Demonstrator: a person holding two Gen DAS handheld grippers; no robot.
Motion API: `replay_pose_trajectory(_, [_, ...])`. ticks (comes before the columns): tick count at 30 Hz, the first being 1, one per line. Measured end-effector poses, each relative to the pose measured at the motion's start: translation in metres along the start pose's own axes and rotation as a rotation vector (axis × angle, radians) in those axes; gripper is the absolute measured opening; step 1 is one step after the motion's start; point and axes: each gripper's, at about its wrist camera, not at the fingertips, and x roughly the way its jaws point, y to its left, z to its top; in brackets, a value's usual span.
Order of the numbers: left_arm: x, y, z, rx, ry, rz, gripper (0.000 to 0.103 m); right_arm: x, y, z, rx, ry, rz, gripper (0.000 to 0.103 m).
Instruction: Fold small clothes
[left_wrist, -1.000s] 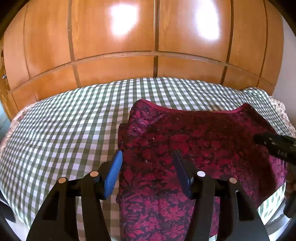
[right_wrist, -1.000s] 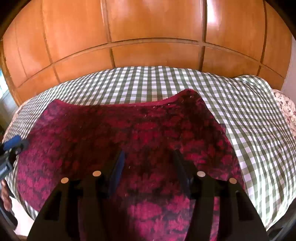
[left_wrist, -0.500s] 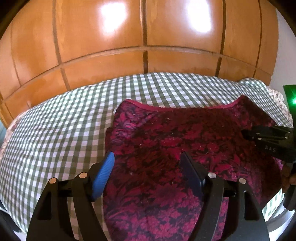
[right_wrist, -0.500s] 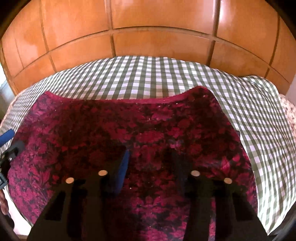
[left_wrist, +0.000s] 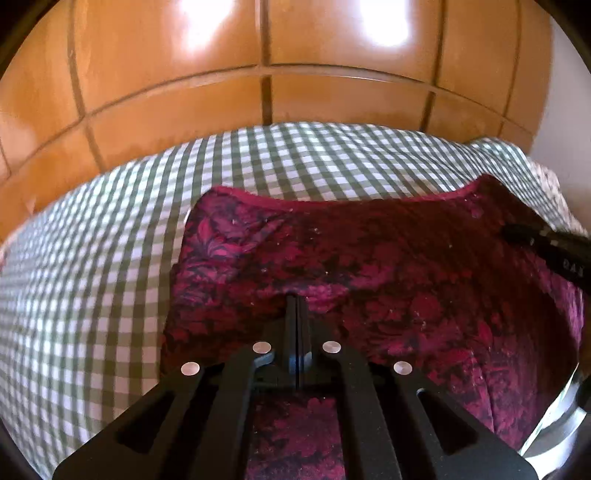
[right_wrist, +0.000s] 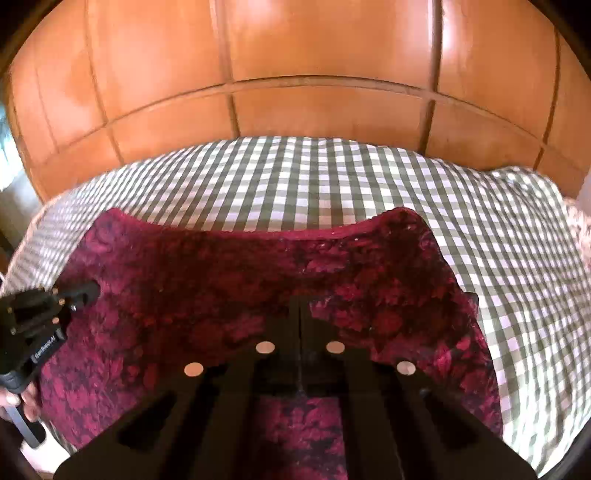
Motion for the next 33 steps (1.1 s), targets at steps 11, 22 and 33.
replay_pose_trajectory(11, [-0.04, -0.003, -0.02, -0.035, -0.146, 0.051, 0.028, -0.013, -0.018, -0.011, 0.063, -0.043, 0.036, 0.032])
replay_pose_trajectory(22, [-0.026, 0.011, -0.03, -0.105, -0.086, 0.063, 0.04, -0.01, -0.062, -0.025, 0.19, -0.044, 0.002, 0.034])
replay_pose_trajectory(33, [-0.061, 0.009, -0.043, -0.109, -0.125, 0.052, 0.045, -0.059, -0.061, -0.038, 0.17, -0.097, -0.022, 0.057])
